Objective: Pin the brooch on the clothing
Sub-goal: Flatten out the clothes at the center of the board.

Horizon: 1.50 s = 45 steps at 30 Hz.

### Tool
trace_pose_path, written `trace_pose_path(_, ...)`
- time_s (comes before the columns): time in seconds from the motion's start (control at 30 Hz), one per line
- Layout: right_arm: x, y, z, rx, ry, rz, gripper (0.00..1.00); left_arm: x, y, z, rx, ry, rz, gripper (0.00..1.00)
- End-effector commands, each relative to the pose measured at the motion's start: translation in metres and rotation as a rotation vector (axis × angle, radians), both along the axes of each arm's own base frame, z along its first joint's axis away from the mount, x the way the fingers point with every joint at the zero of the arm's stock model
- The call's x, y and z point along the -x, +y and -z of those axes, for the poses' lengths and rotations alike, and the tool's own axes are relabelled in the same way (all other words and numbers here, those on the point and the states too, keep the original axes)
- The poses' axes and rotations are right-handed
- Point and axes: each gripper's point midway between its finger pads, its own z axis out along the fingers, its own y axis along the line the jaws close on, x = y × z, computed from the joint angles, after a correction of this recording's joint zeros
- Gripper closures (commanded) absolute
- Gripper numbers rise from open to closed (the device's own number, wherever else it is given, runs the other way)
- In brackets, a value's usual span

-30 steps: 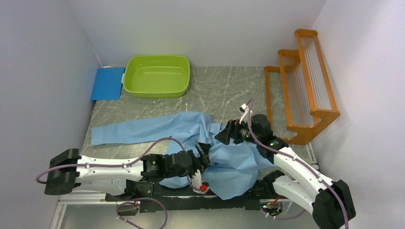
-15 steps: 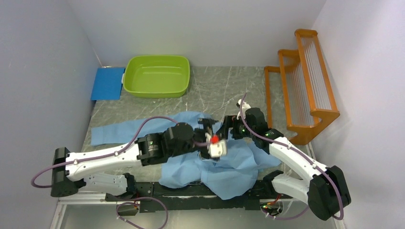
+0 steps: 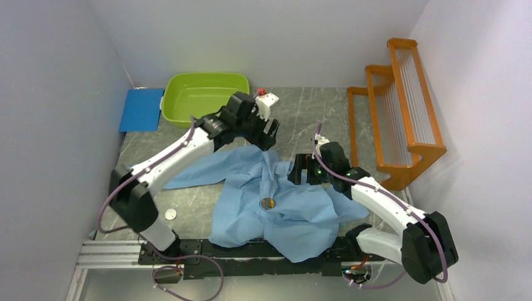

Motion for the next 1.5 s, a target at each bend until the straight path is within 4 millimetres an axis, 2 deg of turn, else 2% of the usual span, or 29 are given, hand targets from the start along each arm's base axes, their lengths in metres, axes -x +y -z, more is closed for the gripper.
trace_pose_path(0.0,-0.002,0.01,-0.002,-0.027,0.008,-0.054,0.05,0.007,-0.019,0.037,-0.028,0.252,0.115,0.18)
trace_pose_path(0.1,0.0,0.016,-0.003,-0.054,0.018,-0.098,0.1,0.007,-0.026,0.068,-0.101,0.337,0.177,0.27)
trace_pose_path(0.2,0.002,0.022,-0.007,-0.074,0.011,-0.132,0.22,0.008,-0.021,0.104,-0.187,0.39,0.207,0.29)
trace_pose_path(0.27,0.001,0.024,-0.012,-0.083,-0.004,-0.147,0.37,0.008,-0.018,0.124,-0.217,0.419,0.194,0.33)
trace_pose_path(0.37,-0.003,0.024,-0.023,-0.091,-0.048,-0.146,0.63,0.012,-0.013,0.139,-0.252,0.449,0.199,0.41)
trace_pose_path(0.43,-0.008,0.024,-0.033,-0.09,-0.092,-0.148,0.79,0.011,-0.01,0.143,-0.271,0.443,0.199,0.51)
trace_pose_path(0.47,-0.012,0.024,-0.039,-0.089,-0.115,-0.146,0.85,0.009,-0.009,0.144,-0.279,0.437,0.196,0.59)
trace_pose_path(0.53,-0.019,0.024,-0.051,-0.083,-0.155,-0.144,0.97,0.008,-0.008,0.141,-0.284,0.426,0.195,0.84)
trace_pose_path(0.57,-0.022,0.023,-0.056,-0.075,-0.173,-0.142,1.0,0.007,-0.008,0.139,-0.285,0.419,0.193,0.93)
trace_pose_path(0.6,-0.026,0.022,-0.061,-0.067,-0.189,-0.139,1.0,0.005,-0.007,0.136,-0.285,0.409,0.19,0.97)
trace_pose_path(0.77,-0.048,0.015,-0.095,-0.033,-0.3,-0.094,1.0,-0.011,0.004,0.11,-0.234,0.336,0.131,0.97)
trace_pose_path(0.9,-0.065,0.005,-0.129,-0.038,-0.426,-0.028,1.0,-0.037,0.026,0.068,-0.085,0.256,0.036,0.97)
trace_pose_path(1.07,-0.086,-0.002,-0.164,-0.067,-0.562,0.019,1.0,-0.065,0.065,0.016,0.11,0.139,-0.127,0.97)
trace_pose_path(1.17,-0.101,-0.006,-0.175,-0.08,-0.608,0.043,1.0,-0.076,0.089,-0.013,0.194,0.049,-0.202,0.98)
trace_pose_path(1.23,-0.112,-0.009,-0.18,-0.091,-0.628,0.056,1.0,-0.08,0.099,-0.019,0.229,0.015,-0.227,0.97)
trace_pose_path(1.33,-0.13,-0.015,-0.182,-0.092,-0.643,0.083,1.0,-0.089,0.102,-0.028,0.26,-0.022,-0.252,0.97)
trace_pose_path(1.47,-0.159,-0.032,-0.184,-0.08,-0.659,0.136,1.0,-0.106,0.096,-0.042,0.317,-0.034,-0.286,0.97)
